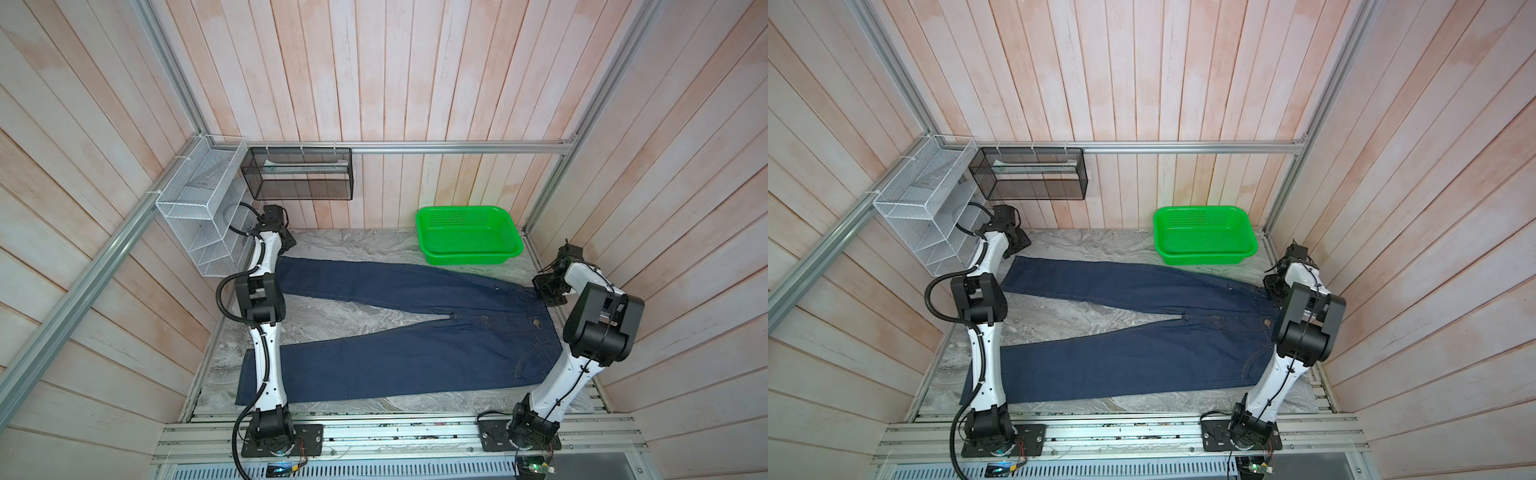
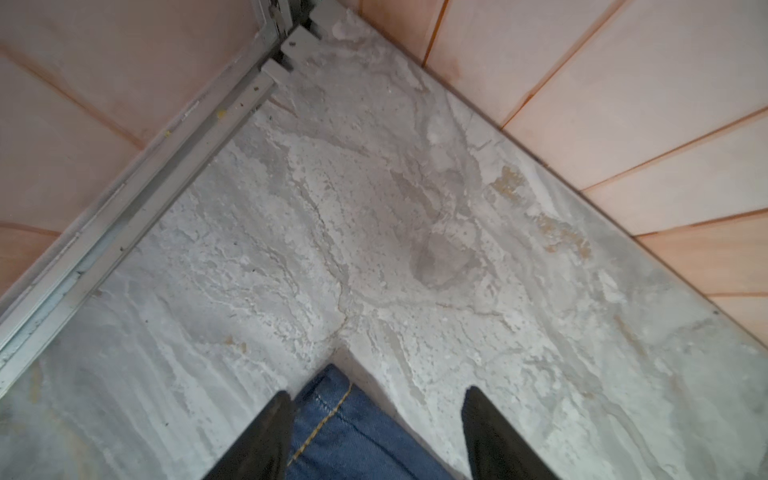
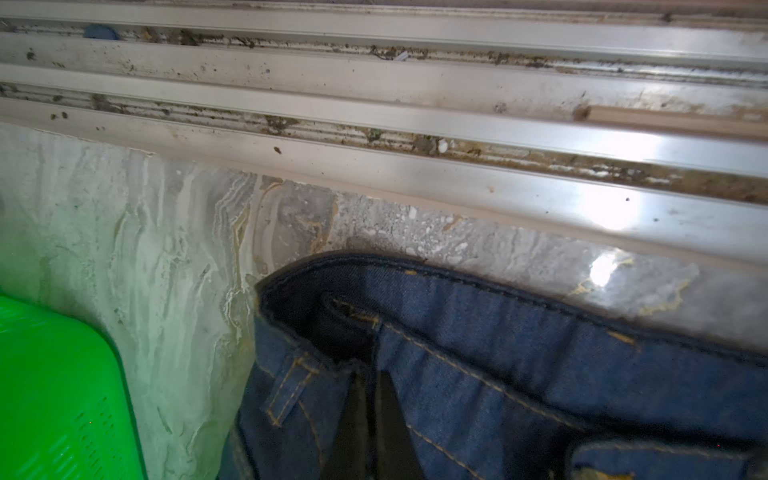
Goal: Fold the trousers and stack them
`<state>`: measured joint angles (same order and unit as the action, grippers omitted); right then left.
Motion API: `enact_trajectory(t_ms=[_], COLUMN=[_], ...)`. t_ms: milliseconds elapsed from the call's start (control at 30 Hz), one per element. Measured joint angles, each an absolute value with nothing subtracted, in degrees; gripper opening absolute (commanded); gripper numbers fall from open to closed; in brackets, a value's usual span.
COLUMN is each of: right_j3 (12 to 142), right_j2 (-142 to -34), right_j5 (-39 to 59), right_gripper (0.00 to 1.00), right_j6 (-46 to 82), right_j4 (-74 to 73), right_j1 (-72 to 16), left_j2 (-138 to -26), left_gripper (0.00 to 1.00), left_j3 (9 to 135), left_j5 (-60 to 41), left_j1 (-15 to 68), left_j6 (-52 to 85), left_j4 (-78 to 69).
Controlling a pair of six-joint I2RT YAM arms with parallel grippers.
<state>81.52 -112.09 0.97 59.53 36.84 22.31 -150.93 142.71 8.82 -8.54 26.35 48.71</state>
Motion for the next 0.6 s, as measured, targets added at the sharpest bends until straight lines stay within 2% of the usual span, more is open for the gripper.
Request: enact_trajectory(t_ms=[367, 600], right_j3=[78.7, 78.7], right_j2=[-109.9, -109.9], right_j5=[0.3, 0.3], right_gripper=[0.00, 0.00], right_j6=[59.0, 58.7], right_j4=[36.2, 36.1], right_j1=[23.1, 23.4], left_j2=[-155.4, -155.9], left_gripper=[0.64, 0.53], left_j3=[145.4, 146.3], left_j5=[8.9, 9.1], left_j1=[-8.5, -8.6], left_j6=[25.0, 23.6], left_j4=[49.8, 50.8])
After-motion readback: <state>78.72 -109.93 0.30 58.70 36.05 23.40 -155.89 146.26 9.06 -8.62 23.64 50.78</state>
